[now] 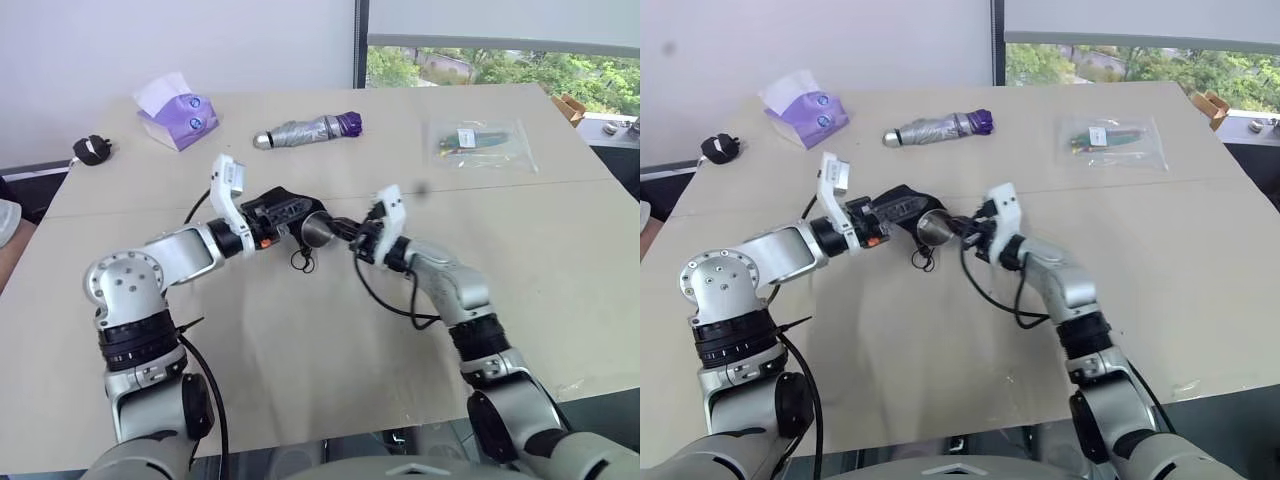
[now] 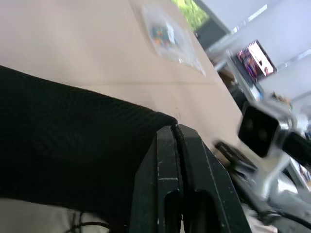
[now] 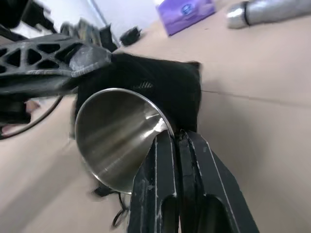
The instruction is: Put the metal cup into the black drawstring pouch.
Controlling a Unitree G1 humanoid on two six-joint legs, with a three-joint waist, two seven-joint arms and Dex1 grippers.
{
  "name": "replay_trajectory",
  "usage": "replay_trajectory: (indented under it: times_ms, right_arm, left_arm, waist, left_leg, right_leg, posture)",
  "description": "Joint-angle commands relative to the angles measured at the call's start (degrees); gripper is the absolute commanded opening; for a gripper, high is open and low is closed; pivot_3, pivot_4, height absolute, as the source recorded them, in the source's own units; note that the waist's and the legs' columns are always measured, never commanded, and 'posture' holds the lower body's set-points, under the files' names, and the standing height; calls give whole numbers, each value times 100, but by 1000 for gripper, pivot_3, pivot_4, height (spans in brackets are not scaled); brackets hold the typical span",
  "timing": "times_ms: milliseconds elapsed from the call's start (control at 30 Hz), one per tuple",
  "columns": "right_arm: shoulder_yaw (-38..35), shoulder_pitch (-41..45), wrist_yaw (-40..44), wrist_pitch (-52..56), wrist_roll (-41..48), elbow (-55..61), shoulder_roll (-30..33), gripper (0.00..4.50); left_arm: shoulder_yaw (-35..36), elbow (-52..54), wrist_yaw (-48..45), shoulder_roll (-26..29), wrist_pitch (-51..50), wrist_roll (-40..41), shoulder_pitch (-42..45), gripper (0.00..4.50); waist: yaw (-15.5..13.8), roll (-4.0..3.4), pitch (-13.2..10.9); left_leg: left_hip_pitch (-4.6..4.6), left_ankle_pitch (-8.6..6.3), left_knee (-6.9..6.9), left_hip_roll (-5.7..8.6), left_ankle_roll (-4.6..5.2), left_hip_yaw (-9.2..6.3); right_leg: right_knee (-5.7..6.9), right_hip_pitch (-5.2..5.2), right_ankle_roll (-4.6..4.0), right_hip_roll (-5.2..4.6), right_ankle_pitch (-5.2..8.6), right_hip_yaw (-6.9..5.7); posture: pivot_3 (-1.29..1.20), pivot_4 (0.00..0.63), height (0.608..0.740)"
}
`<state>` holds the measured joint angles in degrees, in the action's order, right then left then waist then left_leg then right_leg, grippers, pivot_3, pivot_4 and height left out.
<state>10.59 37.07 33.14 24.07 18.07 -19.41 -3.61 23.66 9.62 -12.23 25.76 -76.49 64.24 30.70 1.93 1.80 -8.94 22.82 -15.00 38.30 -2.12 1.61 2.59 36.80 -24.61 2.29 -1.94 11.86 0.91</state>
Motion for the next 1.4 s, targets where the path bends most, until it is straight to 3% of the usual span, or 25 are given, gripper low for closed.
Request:
replay_trajectory:
  times_ms: [33,100,233,300,400,567,633,700,800,900,1167,1400]
  right_arm:
    - [531,537,-242,-933,-877,-594,-155,67]
    - [823,847,-508,-1435,-1434,-1141,-247,67]
    - [211,1134,-480,-1368,-855,-1584,-820,67]
    - [304,1105,-180,-1398,-807,-1473,-729,67]
    - [441,880,135,-1361,-881,-1055,-427,845]
    - [440,326,299,-804,-892,105,74,3251]
    - [426,73,460,-494,-787,671,332,3251]
    - [423,-216,558,-155,-687,1243,581,3734]
    - [693,-617,766,5,-676,1894,833,4451]
    - [842,-984,985,113,-594,2466,1103,4500]
    - [706,-1302,1010,421,-390,2988,1547,4500]
    - [820,-1321,847,438,-458,3037,1501,4500]
  left_arm:
    - [-144,426,-83,24,-26,216,-94,0]
    - [-153,497,-47,12,-20,270,-146,0]
    - [-167,570,-26,77,62,242,-245,0]
    - [-130,526,-35,156,162,139,-287,0]
    - [-102,403,-109,298,331,-31,-337,0]
    - [-113,218,-291,474,572,-244,-408,0]
    - [-149,154,-324,574,841,-518,-387,0]
    - [-306,149,-445,878,1351,-1097,-385,0]
    - [-692,430,-770,1373,1790,-1716,-497,705]
    - [-1417,1003,-1140,1856,2459,-2529,-750,1690]
    - [-2617,1474,-1546,2219,3410,-3977,-1035,1690]
    - [-3302,863,-1499,2203,4038,-5257,-907,1690]
  waist:
    - [15,0,0]
    - [30,0,-1]
    - [0,4,0]
    - [7,3,-1]
    - [37,3,-1]
    - [13,3,-1]
    - [3,3,-1]
    - [2,5,-1]
    - [30,4,-2]
    - [20,1,-4]
    - [-41,3,-3]
    - [-64,3,-3]
  left_leg:
    - [2,1,-1,-1,-2,0]
    - [3,2,-1,0,-3,5]
    - [5,2,-2,-2,-5,-2]
    - [9,2,-3,1,-6,-7]
    - [8,1,-4,1,-4,-2]
    - [7,1,-13,0,-4,-10]
    - [9,0,-11,4,-3,-9]
    - [9,-2,-11,8,0,-7]
    - [4,-5,-16,7,6,-1]
    - [2,-6,-24,3,6,-1]
    - [5,-10,-21,5,16,15]
    - [2,-10,-20,3,17,13]
  right_leg:
    - [-2,-1,0,-1,0,0]
    - [-3,-4,0,-8,0,4]
    - [-3,-4,-1,-15,-1,-1]
    - [-5,-2,-1,-29,-1,-3]
    - [-5,-4,-1,-52,-1,-5]
    - [-3,-6,-2,-52,-1,-16]
    - [-6,-6,-2,-58,-1,-18]
    - [-6,-5,-2,-63,-1,-19]
    - [-6,-7,-2,-55,0,-15]
    - [-9,-9,-3,-39,1,-14]
    - [-15,-12,-24,-29,13,-3]
    - [-9,-14,-5,1,5,2]
  posture:
    - [0,150,740]
    - [0,150,740]
    - [0,150,740]
    - [0,150,740]
    - [0,150,740]
    - [0,150,740]
    - [0,150,740]
    - [0,150,740]
    - [0,150,740]
    - [0,150,740]
    - [0,150,740]
    - [0,150,740]
